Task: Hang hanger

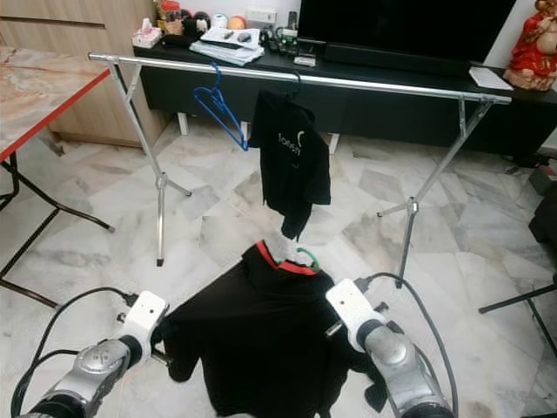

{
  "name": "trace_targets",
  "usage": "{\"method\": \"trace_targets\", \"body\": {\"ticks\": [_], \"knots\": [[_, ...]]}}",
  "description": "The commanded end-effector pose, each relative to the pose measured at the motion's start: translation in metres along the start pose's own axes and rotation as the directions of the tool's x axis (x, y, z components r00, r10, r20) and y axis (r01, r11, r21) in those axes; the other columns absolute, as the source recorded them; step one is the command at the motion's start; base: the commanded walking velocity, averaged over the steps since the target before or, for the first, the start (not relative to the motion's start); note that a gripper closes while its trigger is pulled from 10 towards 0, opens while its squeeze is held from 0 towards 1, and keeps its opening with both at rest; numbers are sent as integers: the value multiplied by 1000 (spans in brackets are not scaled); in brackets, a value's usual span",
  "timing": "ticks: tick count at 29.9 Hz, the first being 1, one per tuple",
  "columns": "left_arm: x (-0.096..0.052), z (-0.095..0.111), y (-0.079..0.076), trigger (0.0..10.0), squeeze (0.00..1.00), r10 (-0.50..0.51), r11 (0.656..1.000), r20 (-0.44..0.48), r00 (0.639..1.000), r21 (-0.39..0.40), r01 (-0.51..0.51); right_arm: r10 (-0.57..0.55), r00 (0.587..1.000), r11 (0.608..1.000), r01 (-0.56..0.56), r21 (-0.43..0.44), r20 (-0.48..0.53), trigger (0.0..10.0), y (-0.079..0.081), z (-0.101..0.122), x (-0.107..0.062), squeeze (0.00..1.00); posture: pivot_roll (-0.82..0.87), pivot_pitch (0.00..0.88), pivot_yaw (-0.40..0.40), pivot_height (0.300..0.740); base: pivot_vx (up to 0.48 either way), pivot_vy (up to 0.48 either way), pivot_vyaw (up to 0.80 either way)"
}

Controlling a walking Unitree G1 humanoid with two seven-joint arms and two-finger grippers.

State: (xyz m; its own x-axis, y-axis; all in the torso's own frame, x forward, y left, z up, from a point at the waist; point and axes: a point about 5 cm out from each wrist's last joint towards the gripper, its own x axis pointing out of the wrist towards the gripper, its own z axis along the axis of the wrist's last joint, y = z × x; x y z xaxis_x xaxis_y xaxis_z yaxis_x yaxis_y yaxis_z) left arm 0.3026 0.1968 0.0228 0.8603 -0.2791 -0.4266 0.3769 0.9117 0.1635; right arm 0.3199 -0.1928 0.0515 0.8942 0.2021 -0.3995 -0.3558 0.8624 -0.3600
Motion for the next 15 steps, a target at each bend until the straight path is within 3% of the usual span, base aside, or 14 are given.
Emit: {"method": "trace_targets", "body": {"ticks": [1,9,11,12,13,15], "knots": [[-1,-1,-2,10000,1000,-30,999,12,999,-12,30,-50,998,996,47,75,42,10000,-7,9,2,0,-55,104,-54,740,0,0,0],[-2,-6,-19,10000,1000,-170,983,-18,985,64,171,-54,990,995,42,90,129,10000,6,19,4,0,-56,94,-48,740,0,0,0],[-1,-4,-16,10000,1000,-149,988,-9,989,47,149,-108,981,994,109,5,160,10000,0,23,4,0,-57,84,-47,740,0,0,0],[0,1,-9,10000,1000,-119,992,5,993,36,119,-166,970,972,191,-134,176,10000,-7,26,4,0,-62,83,-48,740,0,0,0],[0,1,-9,10000,1000,-119,992,5,993,36,119,-166,970,972,191,-134,176,10000,-7,26,4,0,-62,83,-48,740,0,0,0],[0,10,1,10000,1000,-98,994,27,995,39,97,-272,949,954,288,-87,159,10000,-15,27,5,0,-56,91,-53,740,0,0,0]]}}
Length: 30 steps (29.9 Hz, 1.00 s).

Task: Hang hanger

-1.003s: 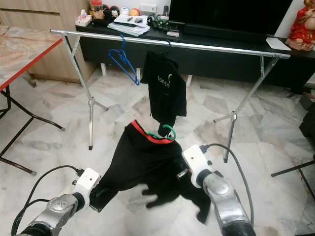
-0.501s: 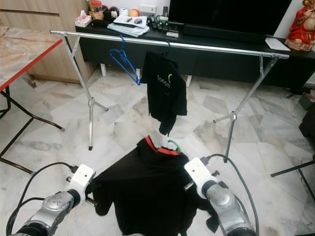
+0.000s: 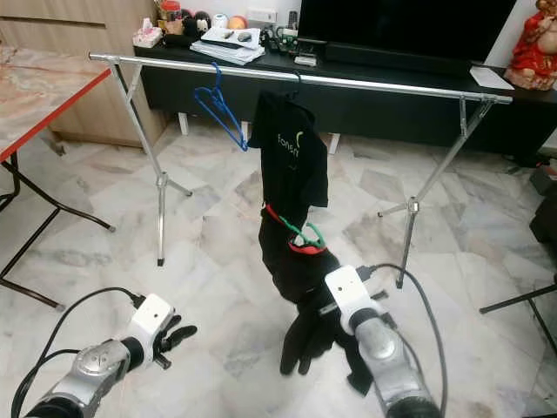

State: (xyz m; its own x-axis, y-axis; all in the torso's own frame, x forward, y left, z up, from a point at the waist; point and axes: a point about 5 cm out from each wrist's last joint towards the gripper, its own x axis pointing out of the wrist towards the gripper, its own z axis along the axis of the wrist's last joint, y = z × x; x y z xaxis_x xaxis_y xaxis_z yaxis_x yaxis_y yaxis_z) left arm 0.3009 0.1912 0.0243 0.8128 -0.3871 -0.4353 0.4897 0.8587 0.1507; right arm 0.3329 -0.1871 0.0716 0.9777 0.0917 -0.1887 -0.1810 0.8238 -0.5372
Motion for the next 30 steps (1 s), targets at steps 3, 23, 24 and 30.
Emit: {"method": "trace_targets", "body": {"ticks": [3,23,24,30], "knots": [[-1,16,17,10000,1000,56,998,51,997,-2,-56,-150,988,988,150,18,-32,10000,-10,0,3,0,-49,91,-46,740,0,0,0],[-6,45,34,10000,0,152,988,207,966,-59,-143,-297,880,847,421,323,-370,10000,25,-48,-18,0,-19,96,-19,740,0,0,0],[-5,46,33,10000,0,142,990,208,968,-51,-134,-291,885,850,413,326,-363,10000,26,-46,-16,0,-18,99,-18,740,0,0,0],[-5,47,30,10000,0,103,994,213,972,-46,-96,-122,952,905,223,361,-282,10000,43,-38,-13,0,-16,111,-17,740,0,0,0]]}}
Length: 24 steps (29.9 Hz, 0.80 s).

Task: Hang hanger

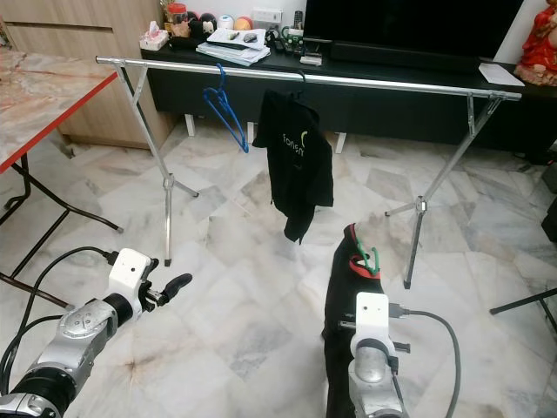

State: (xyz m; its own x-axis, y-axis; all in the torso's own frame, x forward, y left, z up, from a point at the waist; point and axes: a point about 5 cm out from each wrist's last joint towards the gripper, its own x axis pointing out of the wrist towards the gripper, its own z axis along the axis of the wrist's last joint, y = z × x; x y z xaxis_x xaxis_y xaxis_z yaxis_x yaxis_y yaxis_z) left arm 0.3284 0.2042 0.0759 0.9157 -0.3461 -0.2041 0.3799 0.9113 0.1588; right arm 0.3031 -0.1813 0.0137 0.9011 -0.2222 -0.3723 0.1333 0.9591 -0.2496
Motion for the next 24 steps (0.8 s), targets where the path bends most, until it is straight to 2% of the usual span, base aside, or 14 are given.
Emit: {"method": "trace_targets", "body": {"ticks": [1,3,4,9,10,11,12,14,15,17,19,20,21,24], "knots": [[-1,-3,-3,10000,0,-18,1000,-12,1000,-6,18,61,997,998,-61,-8,44,10000,7,8,1,0,-16,111,-17,740,0,0,0],[-2,-2,-3,10000,0,-21,1000,-10,1000,-7,21,191,981,981,-190,-34,31,10000,16,5,-1,0,-16,116,-16,740,0,0,0],[-2,-1,-2,10000,0,-22,1000,-8,1000,-7,22,288,958,953,-287,-92,0,10000,20,1,-2,0,-15,121,-19,740,0,0,0],[-3,-1,-2,10000,0,-24,1000,-5,1000,-8,24,366,930,911,-364,-194,-29,10000,17,-1,-3,0,-15,121,-20,740,0,0,0],[-5,-2,-2,10000,0,-35,999,-11,999,1,35,489,869,840,-491,-231,-68,10000,14,-2,-4,0,-18,122,-24,740,0,0,0],[-5,-2,-2,10000,0,-35,999,-11,999,1,35,489,869,840,-491,-231,-68,10000,14,-2,-4,0,-18,122,-24,740,0,0,0],[-5,-2,-3,10000,0,-42,999,-13,999,5,42,526,846,815,-529,-235,-80,10000,12,-2,-5,0,-18,122,-24,740,0,0,0],[-8,-5,-8,10000,0,-99,989,-46,994,110,103,627,770,719,-630,-294,-117,10000,1,3,-4,0,-16,122,-28,740,0,0,0],[-8,-5,-8,10000,0,-99,989,-46,994,110,103,627,770,719,-630,-294,-117,10000,1,3,-4,0,-16,122,-28,740,0,0,0],[-11,-9,-11,10000,0,-152,965,-97,984,202,169,691,701,594,-689,-415,-176,10000,-8,8,-5,0,-17,122,-34,740,0,0,0],[-12,-12,-12,10000,0,-171,952,-122,978,234,196,716,670,544,-712,-444,-197,10000,-11,11,-6,0,-15,119,-40,740,0,0,0],[-13,-16,-14,10000,0,-199,936,-159,967,261,235,741,627,475,-743,-472,-240,10000,-14,14,-6,0,-12,116,-45,740,0,0,0],[-13,-16,-14,10000,0,-199,936,-159,967,261,235,741,627,475,-743,-472,-240,10000,-14,14,-6,0,-12,116,-45,740,0,0,0],[-16,-22,-18,10000,0,-241,897,-219,945,322,303,762,577,380,-766,-519,-294,10000,-16,18,-7,0,-16,112,-52,740,0,0,0]]}}
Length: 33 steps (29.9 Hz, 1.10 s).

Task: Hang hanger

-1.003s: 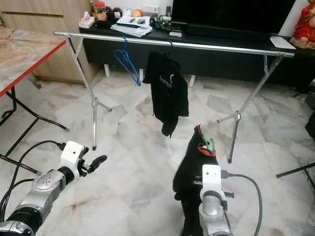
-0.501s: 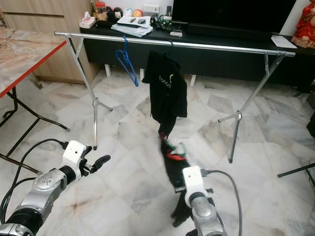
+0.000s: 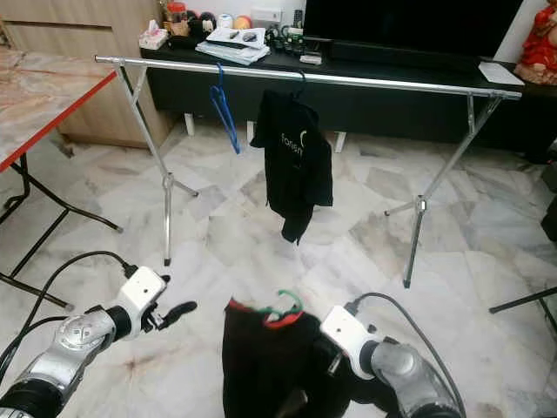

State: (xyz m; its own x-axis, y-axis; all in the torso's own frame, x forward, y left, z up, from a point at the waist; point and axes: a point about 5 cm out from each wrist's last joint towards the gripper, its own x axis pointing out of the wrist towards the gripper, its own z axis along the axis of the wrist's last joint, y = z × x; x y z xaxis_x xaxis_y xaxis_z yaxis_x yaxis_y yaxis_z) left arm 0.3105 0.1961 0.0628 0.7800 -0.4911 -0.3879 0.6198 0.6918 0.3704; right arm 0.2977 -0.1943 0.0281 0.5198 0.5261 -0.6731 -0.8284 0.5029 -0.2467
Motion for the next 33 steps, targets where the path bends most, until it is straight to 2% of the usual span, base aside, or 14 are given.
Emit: {"method": "trace_targets", "body": {"ticks": [1,3,5,10,12,14,18,26,27,33], "knots": [[-3,-9,-7,10000,0,-58,996,-56,997,67,62,39,999,996,-38,-76,11,10000,-6,9,-3,0,-17,112,-55,740,0,0,0],[-1,-13,-16,10000,0,-110,986,-92,990,113,120,79,997,988,-81,-128,-22,10000,-9,10,-6,0,-12,103,-68,740,0,0,0],[1,-13,-24,10000,0,-153,980,-94,984,112,163,97,994,977,-106,-183,-58,10000,-11,11,-7,0,-14,96,-71,740,0,0,0],[3,-13,-31,10000,0,-190,972,-94,977,122,201,103,992,971,-115,-211,-67,10000,-12,14,-6,0,-13,89,-78,740,0,0,0],[4,-13,-36,10000,0,-235,962,-99,967,121,246,79,996,969,-87,-231,-47,10000,-15,21,-4,0,-12,85,-80,740,0,0,0],[4,-13,-37,10000,0,-241,960,-100,965,123,253,77,996,968,-85,-236,-42,10000,-16,23,-4,0,-12,85,-80,740,0,0,0],[9,-11,-38,10000,0,-241,959,-108,964,123,254,105,993,940,-116,-320,-51,10000,-17,32,-4,0,-16,85,-85,740,0,0,0],[17,-8,-37,10000,0,-209,967,-120,971,120,223,131,991,919,-125,-374,-9,10000,-19,48,-5,0,-25,88,-84,740,0,0,0],[20,-6,-40,10000,0,-218,966,-118,969,114,231,134,991,913,-119,-389,13,10000,-22,55,-6,0,-29,91,-83,740,0,0,0],[23,-6,-46,10000,0,-273,955,-127,953,82,285,123,992,909,-106,-403,17,10000,-25,59,-7,0,-29,95,-83,740,0,0,0]]}}
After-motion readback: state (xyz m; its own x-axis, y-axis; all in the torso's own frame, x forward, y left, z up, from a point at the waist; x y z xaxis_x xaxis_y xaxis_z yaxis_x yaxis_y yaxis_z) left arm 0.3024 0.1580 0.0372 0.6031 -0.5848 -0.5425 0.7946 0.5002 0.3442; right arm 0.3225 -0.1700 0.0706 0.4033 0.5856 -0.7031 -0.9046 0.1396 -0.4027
